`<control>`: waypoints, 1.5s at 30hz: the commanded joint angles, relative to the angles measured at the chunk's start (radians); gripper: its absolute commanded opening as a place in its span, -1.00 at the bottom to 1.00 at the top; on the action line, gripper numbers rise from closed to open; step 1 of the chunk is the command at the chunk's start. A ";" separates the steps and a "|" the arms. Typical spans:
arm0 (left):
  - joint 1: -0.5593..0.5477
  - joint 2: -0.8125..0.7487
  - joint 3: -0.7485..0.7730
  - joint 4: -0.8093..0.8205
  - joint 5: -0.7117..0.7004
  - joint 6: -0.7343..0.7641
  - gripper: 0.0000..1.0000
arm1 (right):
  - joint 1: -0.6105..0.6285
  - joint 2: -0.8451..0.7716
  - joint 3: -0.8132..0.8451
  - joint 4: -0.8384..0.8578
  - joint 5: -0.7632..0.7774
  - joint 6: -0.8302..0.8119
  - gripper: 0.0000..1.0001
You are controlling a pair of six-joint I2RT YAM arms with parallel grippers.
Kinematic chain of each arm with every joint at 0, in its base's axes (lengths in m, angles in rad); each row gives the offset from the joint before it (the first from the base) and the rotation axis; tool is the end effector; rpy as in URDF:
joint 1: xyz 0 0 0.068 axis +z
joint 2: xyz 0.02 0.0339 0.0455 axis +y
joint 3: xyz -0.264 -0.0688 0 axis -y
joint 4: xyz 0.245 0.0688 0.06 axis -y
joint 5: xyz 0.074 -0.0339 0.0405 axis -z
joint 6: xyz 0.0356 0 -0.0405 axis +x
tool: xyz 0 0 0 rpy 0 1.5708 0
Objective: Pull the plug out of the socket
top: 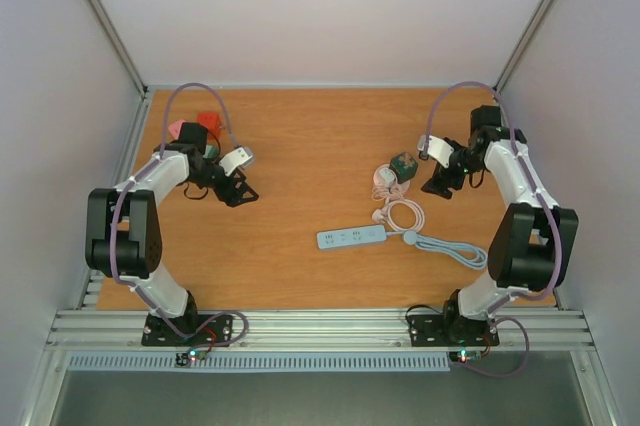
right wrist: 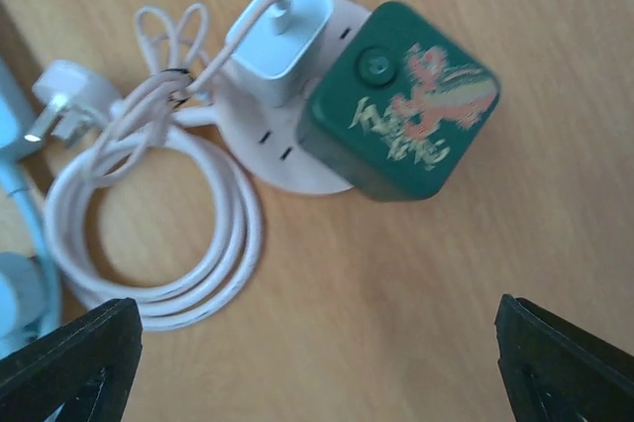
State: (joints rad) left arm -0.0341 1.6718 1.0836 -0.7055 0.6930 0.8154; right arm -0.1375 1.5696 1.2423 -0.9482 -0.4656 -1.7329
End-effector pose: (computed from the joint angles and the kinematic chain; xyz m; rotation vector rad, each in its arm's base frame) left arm 0.3105 -0.0333 0.1926 1.1626 2.2605 -0.7128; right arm 0.3011 -0.0255 0.2543 -1.9217 1.7471 0.0547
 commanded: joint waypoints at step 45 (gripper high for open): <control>0.000 -0.098 0.010 -0.012 -0.063 -0.082 0.76 | 0.172 0.453 0.350 -0.004 0.087 -0.743 0.97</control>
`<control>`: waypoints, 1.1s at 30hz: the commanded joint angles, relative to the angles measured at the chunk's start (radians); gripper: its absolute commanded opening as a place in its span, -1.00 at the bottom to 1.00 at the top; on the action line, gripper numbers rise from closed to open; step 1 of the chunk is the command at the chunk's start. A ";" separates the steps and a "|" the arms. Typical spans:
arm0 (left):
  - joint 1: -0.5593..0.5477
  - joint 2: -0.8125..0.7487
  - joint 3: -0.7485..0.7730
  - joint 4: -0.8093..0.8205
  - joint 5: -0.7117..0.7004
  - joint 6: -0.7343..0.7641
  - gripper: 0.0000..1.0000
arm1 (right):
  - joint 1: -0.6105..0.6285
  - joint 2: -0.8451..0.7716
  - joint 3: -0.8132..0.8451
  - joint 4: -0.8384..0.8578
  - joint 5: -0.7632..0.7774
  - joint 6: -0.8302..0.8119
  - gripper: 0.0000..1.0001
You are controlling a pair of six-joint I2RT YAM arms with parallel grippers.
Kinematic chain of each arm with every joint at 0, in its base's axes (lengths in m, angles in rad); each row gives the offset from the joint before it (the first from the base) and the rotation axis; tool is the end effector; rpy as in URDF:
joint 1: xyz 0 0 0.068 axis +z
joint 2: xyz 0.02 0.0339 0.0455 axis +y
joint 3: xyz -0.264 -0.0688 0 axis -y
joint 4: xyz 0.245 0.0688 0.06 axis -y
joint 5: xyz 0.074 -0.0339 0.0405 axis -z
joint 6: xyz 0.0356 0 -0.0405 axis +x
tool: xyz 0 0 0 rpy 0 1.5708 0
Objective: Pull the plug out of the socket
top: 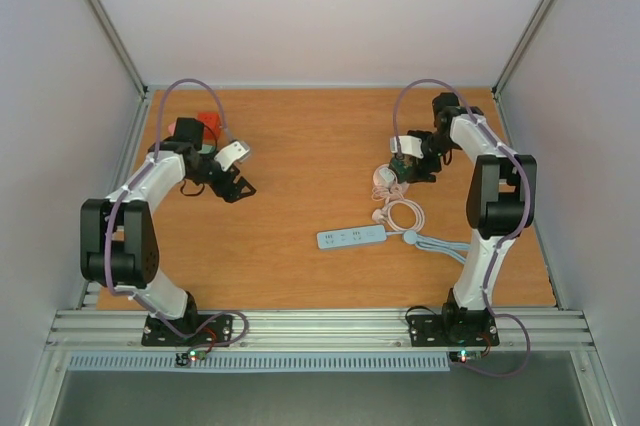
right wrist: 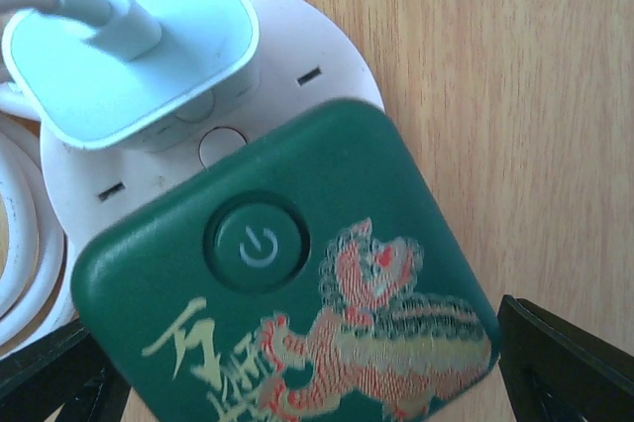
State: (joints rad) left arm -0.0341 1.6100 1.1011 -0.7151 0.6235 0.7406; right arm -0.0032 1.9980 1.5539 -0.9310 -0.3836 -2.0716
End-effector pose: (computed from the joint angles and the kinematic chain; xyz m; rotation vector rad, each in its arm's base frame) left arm 0.3076 -0.0313 0.2136 1.0928 2.2989 -0.6144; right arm 0.3972 0.0121 0.1977 -2.3584 1.3426 0.0386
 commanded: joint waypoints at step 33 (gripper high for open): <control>0.001 -0.082 -0.043 0.004 0.019 0.009 0.75 | 0.140 0.035 0.086 -0.087 -0.140 0.084 0.05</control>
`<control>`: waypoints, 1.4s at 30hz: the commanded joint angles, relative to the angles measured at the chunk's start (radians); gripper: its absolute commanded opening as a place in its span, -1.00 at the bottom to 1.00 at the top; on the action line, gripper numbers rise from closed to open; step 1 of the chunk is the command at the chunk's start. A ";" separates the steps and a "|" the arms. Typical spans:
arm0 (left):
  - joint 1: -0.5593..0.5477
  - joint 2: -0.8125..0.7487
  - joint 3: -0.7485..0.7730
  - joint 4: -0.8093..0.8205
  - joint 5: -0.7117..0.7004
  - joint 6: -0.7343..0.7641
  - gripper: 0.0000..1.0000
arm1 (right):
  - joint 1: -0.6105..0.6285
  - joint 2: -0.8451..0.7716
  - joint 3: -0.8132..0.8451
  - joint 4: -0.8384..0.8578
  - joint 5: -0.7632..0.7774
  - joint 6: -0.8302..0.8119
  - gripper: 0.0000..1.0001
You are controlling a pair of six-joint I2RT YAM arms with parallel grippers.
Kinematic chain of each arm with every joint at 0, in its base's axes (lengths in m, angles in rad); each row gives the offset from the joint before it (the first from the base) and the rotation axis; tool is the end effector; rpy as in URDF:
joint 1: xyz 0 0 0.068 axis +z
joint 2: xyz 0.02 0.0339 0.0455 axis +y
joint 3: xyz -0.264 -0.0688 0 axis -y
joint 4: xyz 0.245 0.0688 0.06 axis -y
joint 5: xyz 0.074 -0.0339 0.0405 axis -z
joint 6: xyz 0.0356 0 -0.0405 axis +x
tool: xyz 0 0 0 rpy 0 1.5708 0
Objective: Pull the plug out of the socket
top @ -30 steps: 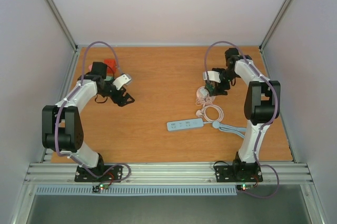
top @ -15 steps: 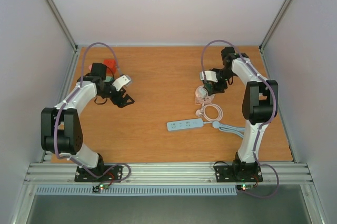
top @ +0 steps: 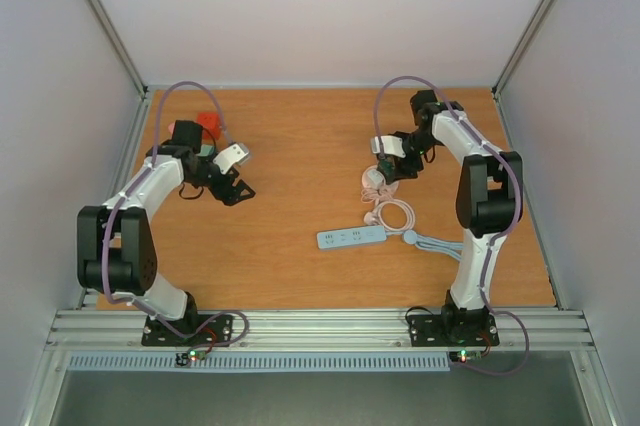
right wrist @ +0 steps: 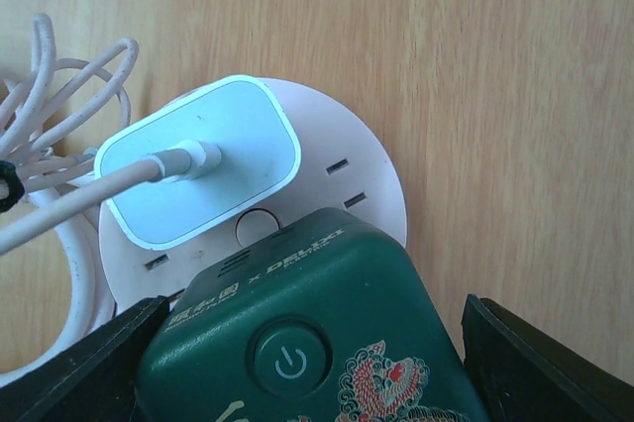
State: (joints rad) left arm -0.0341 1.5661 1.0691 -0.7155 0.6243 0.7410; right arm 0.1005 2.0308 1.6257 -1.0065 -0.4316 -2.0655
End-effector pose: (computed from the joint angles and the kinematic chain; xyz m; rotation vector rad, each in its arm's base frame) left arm 0.2979 -0.0310 0.2171 1.0938 2.2881 -0.6078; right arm 0.3994 0.0552 0.2037 -2.4001 1.2201 0.1489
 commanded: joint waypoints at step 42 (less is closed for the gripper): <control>-0.023 -0.126 -0.135 0.214 0.083 0.097 0.76 | 0.589 -0.174 -0.326 0.540 -0.011 1.085 -0.01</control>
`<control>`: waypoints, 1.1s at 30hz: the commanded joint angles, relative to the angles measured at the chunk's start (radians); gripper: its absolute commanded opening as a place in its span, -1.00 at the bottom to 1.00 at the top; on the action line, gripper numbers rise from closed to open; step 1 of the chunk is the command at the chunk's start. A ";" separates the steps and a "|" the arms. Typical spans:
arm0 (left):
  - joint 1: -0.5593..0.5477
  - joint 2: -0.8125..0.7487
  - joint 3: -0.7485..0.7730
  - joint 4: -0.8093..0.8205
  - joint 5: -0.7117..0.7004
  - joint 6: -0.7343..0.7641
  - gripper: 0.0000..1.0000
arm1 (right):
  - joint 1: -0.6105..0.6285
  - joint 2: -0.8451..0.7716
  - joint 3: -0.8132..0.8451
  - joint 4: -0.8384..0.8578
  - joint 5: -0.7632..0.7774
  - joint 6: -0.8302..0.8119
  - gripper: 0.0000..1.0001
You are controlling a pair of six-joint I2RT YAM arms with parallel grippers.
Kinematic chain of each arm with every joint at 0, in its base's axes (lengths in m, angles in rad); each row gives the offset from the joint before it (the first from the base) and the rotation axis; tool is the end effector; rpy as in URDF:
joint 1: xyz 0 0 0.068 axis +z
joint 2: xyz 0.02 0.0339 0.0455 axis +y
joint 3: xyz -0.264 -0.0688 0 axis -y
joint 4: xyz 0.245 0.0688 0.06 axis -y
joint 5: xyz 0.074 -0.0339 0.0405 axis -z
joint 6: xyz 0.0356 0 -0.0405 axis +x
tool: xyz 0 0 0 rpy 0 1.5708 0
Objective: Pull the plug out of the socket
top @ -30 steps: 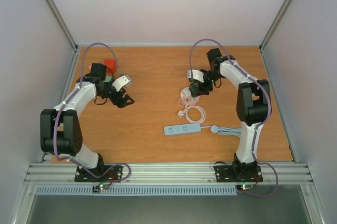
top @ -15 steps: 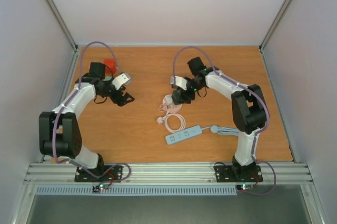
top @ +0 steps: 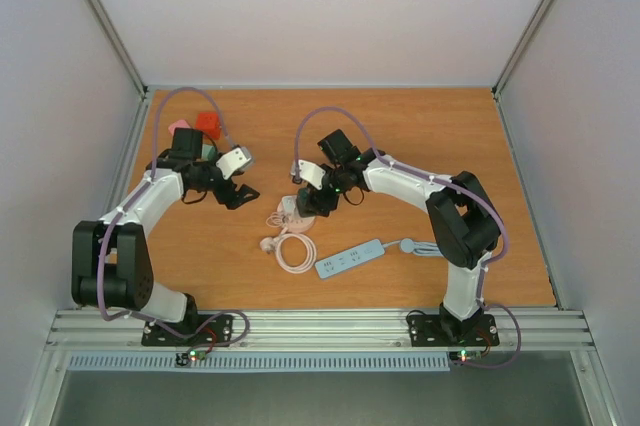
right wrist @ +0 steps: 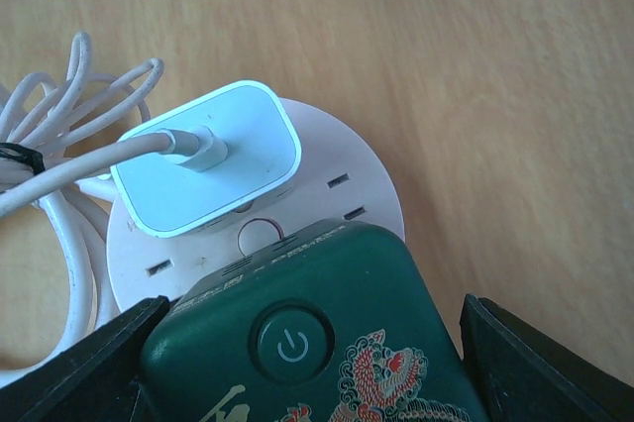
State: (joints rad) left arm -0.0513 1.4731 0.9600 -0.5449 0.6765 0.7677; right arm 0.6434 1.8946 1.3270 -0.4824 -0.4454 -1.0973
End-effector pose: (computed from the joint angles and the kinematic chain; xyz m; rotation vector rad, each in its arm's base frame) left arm 0.2856 -0.0370 0.2196 1.1485 2.0950 -0.5651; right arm 0.3073 0.2496 0.1906 -2.0173 1.5025 0.4035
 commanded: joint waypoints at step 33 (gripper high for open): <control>-0.011 -0.067 -0.085 -0.066 0.086 0.196 0.75 | 0.017 0.022 -0.016 -0.044 -0.158 -0.441 0.76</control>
State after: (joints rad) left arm -0.0532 1.4303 0.8925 -0.6052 0.7258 0.9405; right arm 0.6666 1.8851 1.2957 -0.5022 -0.6136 -1.4586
